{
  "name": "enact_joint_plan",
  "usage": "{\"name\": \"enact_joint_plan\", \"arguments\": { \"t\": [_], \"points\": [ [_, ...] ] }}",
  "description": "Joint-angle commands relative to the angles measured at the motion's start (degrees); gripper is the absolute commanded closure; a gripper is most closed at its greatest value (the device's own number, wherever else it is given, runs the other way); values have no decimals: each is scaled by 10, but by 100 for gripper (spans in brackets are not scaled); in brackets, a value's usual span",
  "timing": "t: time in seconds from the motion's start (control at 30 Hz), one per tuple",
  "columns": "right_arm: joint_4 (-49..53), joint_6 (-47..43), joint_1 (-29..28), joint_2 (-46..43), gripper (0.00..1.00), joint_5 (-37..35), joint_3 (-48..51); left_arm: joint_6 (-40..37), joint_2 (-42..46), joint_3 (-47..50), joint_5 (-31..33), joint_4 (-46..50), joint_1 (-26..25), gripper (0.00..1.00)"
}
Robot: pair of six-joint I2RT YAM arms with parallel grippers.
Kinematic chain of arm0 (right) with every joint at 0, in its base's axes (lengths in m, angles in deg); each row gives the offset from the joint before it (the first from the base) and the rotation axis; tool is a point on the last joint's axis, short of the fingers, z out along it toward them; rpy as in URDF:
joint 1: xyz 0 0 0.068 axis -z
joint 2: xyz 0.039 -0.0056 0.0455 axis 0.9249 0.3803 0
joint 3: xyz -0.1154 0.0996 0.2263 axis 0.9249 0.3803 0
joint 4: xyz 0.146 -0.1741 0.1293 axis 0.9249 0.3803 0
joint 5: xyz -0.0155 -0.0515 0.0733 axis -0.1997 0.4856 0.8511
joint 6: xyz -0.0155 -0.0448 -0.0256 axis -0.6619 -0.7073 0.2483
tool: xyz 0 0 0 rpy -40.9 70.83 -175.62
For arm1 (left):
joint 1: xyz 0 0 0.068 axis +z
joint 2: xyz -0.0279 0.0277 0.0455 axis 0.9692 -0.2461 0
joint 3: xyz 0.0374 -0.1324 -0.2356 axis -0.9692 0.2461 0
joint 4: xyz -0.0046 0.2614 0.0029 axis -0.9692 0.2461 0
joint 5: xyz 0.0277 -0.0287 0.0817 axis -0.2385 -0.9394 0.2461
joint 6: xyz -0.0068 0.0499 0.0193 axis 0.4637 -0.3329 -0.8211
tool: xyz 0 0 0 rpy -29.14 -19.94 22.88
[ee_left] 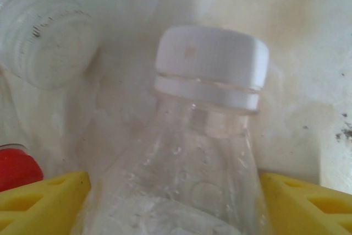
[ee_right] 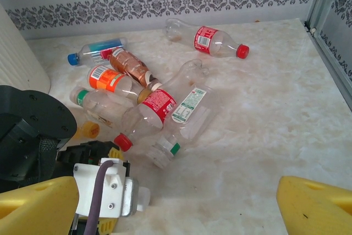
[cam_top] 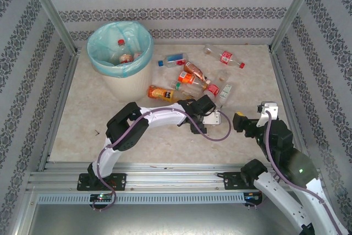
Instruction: Put the plastic bottles in the bin
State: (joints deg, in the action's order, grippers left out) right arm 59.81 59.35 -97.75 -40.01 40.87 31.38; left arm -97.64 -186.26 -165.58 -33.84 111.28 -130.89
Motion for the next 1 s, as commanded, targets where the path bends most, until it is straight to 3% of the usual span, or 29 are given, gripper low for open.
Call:
{"name": "enact_joint_plan", "arguments": {
  "t": [0.0,0.27,0.47,0.83,0.97],
  "points": [
    [-10,-3,3,4,8,6,8,-6,-3,-5,8,46,0,25],
    [-11,5,3,9,8,19,0,12,52,-8,-15,31,2,32],
    [-40,15,3,39,8,77,-24,81,166,-11,-65,5,22,35],
    [-191,24,-2,172,13,267,-73,204,349,-35,-33,-42,122,39],
    [-236,28,-43,261,14,273,-118,222,371,-71,-16,-62,187,40]
  ]
}}
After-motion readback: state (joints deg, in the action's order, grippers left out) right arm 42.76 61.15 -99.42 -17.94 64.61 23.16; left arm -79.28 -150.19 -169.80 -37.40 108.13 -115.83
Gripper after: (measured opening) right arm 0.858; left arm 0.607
